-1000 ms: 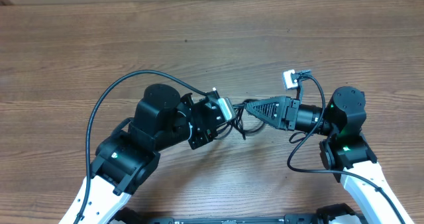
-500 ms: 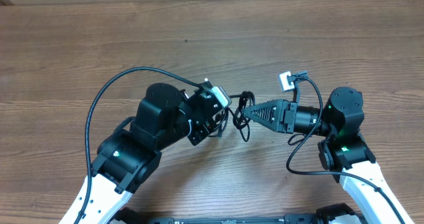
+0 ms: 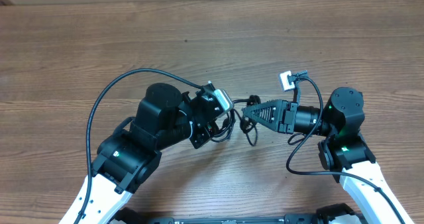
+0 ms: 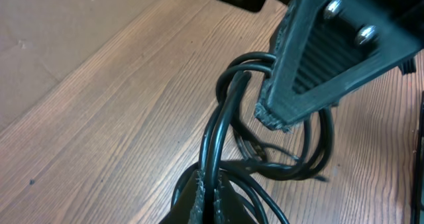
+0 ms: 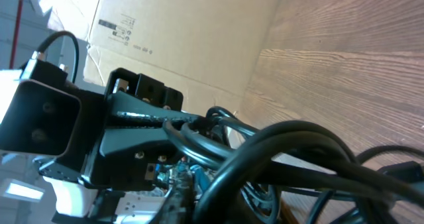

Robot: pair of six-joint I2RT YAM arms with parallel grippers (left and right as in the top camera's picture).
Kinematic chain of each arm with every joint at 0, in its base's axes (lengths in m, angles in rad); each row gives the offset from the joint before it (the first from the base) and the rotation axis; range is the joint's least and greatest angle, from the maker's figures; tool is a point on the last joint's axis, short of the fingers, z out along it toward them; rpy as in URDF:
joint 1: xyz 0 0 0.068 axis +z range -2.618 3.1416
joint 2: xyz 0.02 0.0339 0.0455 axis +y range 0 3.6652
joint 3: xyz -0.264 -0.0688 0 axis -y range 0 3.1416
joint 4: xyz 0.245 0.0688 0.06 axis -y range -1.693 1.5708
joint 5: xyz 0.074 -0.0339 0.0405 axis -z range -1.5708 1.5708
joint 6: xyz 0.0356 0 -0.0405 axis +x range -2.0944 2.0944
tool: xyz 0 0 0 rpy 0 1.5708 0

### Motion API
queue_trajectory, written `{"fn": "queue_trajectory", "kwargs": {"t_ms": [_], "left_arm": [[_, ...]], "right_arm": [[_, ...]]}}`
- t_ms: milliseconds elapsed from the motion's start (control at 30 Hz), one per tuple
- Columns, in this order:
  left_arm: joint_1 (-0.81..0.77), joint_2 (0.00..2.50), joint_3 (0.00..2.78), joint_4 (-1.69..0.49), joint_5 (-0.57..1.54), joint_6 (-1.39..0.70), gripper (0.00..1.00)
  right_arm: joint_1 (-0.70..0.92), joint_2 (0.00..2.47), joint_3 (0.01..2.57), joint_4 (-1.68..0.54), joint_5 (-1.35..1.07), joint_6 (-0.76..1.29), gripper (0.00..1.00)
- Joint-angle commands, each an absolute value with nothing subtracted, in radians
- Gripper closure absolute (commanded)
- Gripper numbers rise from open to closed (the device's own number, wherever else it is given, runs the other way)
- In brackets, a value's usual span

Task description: Untangle cables

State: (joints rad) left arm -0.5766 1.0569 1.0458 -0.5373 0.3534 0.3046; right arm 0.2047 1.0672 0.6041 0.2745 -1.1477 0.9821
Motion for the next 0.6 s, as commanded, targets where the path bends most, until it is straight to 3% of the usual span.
{"fn": "queue_trajectory", "kwargs": {"t_ms": [0, 267, 567], "left_arm": [[-0.583, 1.058, 1.063, -0.53, 0.385, 0.287, 0.96], [-0.583, 1.058, 1.063, -0.581, 0.328, 0.287, 0.96], [-0.583, 1.058, 1.063, -0.719, 0.326, 0.253, 0.96]], "right_arm": [[0.208, 1.064, 0.617, 0.282, -1.153, 0.967, 0.96], [0.208, 1.064, 0.617, 0.313, -1.156, 0.967, 0.96], [0.207, 1.064, 0.617, 0.659, -1.148, 1.051, 0.96]]}}
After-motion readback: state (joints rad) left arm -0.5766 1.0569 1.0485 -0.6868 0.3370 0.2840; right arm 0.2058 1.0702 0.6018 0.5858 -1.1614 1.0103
